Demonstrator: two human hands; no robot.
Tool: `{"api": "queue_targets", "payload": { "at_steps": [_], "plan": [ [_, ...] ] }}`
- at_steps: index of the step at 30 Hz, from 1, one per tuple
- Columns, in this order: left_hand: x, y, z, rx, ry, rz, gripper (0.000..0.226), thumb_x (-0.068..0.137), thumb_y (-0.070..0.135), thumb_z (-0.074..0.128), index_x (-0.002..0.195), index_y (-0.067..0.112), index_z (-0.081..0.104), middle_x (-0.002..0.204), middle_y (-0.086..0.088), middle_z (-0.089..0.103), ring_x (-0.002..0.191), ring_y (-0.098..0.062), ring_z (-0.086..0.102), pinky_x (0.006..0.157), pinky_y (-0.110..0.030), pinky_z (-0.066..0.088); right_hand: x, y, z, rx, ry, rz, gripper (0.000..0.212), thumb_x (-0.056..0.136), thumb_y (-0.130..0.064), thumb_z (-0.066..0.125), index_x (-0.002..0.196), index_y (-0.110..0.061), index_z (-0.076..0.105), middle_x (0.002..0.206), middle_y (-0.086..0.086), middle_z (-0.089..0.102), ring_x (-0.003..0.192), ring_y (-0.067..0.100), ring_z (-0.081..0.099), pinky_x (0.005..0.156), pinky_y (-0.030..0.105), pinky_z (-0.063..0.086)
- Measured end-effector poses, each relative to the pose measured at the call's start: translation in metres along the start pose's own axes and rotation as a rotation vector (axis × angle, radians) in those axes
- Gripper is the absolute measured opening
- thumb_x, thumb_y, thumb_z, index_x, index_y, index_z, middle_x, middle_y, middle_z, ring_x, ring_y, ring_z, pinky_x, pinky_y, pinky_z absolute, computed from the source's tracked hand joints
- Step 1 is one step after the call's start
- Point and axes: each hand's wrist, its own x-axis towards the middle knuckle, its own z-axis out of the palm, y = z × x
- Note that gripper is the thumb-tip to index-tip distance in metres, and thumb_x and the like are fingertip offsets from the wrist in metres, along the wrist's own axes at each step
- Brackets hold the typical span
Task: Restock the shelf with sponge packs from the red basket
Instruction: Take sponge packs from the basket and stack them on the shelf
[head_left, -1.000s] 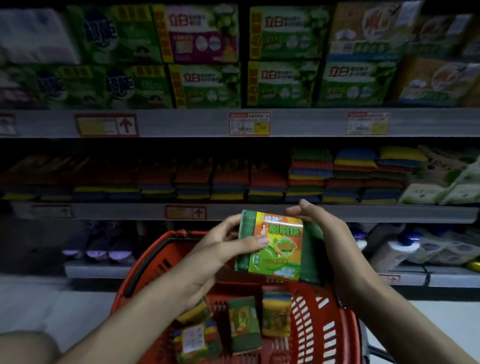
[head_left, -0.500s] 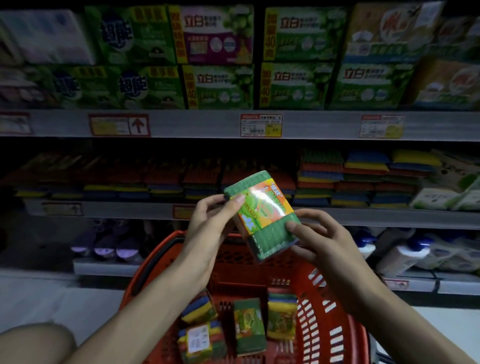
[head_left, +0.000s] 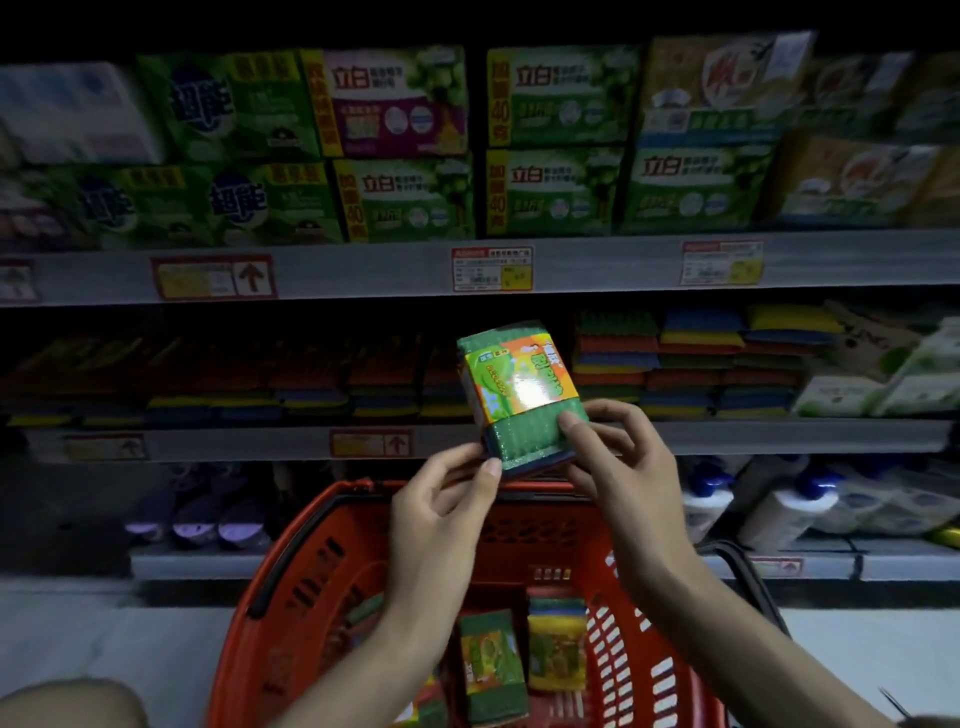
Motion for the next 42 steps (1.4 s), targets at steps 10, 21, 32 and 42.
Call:
{"api": "queue_targets", "payload": {
  "at_steps": [10, 21, 32, 42],
  "plan": [
    [0.021, 0.001, -0.006, -0.098, 0.159, 0.001, 0.017, 0.091, 0.02, 0.075, 0.106, 0.027, 0.075, 0.095, 0.017, 0.078, 0.094, 0.001, 0.073, 0.086, -0.023, 0.059, -0.003, -0.001, 0.012, -0.095, -0.008, -0.135, 0.016, 0.099, -0.029, 0.065, 0.115, -0.03, 0.07, 0.107, -0.018, 0.074, 0.105, -0.004, 0.066, 0.087, 0.02, 0.052],
    [0.048, 0.005, 0.002, -0.124, 0.223, 0.042, 0.014, 0.095, 0.022, 0.07, 0.107, 0.025, 0.078, 0.093, 0.022, 0.077, 0.096, 0.008, 0.069, 0.086, -0.018, 0.058, 0.009, 0.001, 0.021, -0.145, -0.121, -0.122, 0.053, 0.097, -0.014, 0.065, 0.144, -0.034, 0.054, 0.134, -0.011, 0.061, 0.112, -0.01, 0.06, 0.084, 0.008, 0.051],
    [0.065, 0.006, 0.015, -0.052, 0.075, 0.027, 0.036, 0.101, 0.009, 0.06, 0.129, 0.029, 0.07, 0.123, 0.016, 0.07, 0.115, 0.005, 0.063, 0.104, -0.026, 0.053, 0.024, 0.003, 0.023, -0.01, -0.042, -0.063, 0.073, 0.077, -0.028, 0.06, 0.149, -0.031, 0.049, 0.138, -0.011, 0.058, 0.125, -0.005, 0.053, 0.098, 0.019, 0.047],
    [0.083, 0.005, 0.025, -0.044, 0.057, -0.018, 0.046, 0.101, 0.004, 0.055, 0.142, 0.026, 0.06, 0.142, 0.001, 0.061, 0.135, -0.015, 0.054, 0.111, -0.04, 0.049, 0.03, 0.006, 0.021, 0.05, -0.039, -0.028, 0.071, 0.077, -0.023, 0.061, 0.147, -0.029, 0.05, 0.146, -0.006, 0.054, 0.136, 0.012, 0.05, 0.113, 0.044, 0.045]
  ]
}}
